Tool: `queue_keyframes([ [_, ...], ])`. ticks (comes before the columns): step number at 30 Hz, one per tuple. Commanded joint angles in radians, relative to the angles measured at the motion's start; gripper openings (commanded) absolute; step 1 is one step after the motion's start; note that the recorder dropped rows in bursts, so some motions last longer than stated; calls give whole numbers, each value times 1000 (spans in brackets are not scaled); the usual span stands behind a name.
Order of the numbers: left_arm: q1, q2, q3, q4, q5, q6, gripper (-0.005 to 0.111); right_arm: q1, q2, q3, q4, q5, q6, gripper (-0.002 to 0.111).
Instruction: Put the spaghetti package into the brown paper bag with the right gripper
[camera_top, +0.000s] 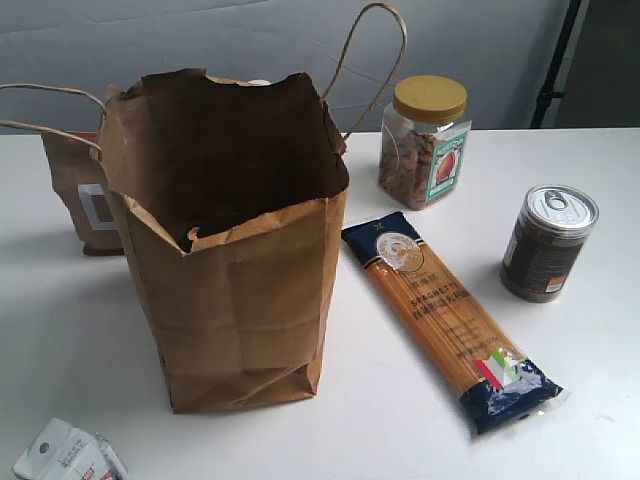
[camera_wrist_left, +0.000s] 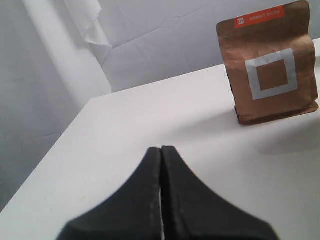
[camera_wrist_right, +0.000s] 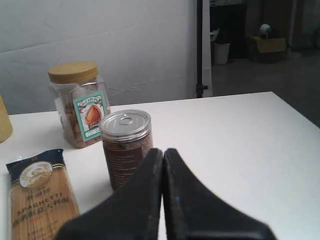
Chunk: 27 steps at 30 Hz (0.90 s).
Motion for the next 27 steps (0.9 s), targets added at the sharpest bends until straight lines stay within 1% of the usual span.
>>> queue_keyframes([
  [1, 5, 2, 5, -5, -6, -4, 0, -6, -5, 3, 65, -14, 0, 0],
  [11, 5, 2, 5, -5, -6, -4, 0, -6, -5, 3, 92, -17, 0, 0],
  [14, 5, 2, 5, -5, -6, -4, 0, -6, -5, -8, 180, -42, 0, 0],
  [15, 5, 2, 5, -5, -6, -4, 0, -6, -5, -58, 270, -68, 5, 0],
  [16, 5, 2, 5, -5, -6, -4, 0, -6, 6, -95, 314, -68, 5, 0],
  [17, 5, 2, 5, -5, -6, -4, 0, -6, 65, -174, 363, -33, 5, 0],
  [18, 5, 2, 5, -5, -6, -4, 0, -6, 110, -225, 363, 8, 3, 0],
  [19, 5, 2, 5, -5, -6, -4, 0, -4, 233, -336, 366, 107, -44, 0],
  [20, 5, 2, 5, -5, -6, -4, 0, 3, 306, -395, 373, 170, -98, 0],
  [22, 5, 2, 5, -5, -6, -4, 0, 63, 589, -594, 385, 377, -261, 0],
  [24, 5, 2, 5, -5, -6, -4, 0, 152, 821, -738, 364, 513, -290, 2],
  [25, 5, 2, 5, -5, -6, -4, 0, 195, 933, -800, 349, 548, -290, 7],
  [27, 5, 2, 5, -5, -6, -4, 0, 296, 1143, -907, 293, 601, -290, 30],
])
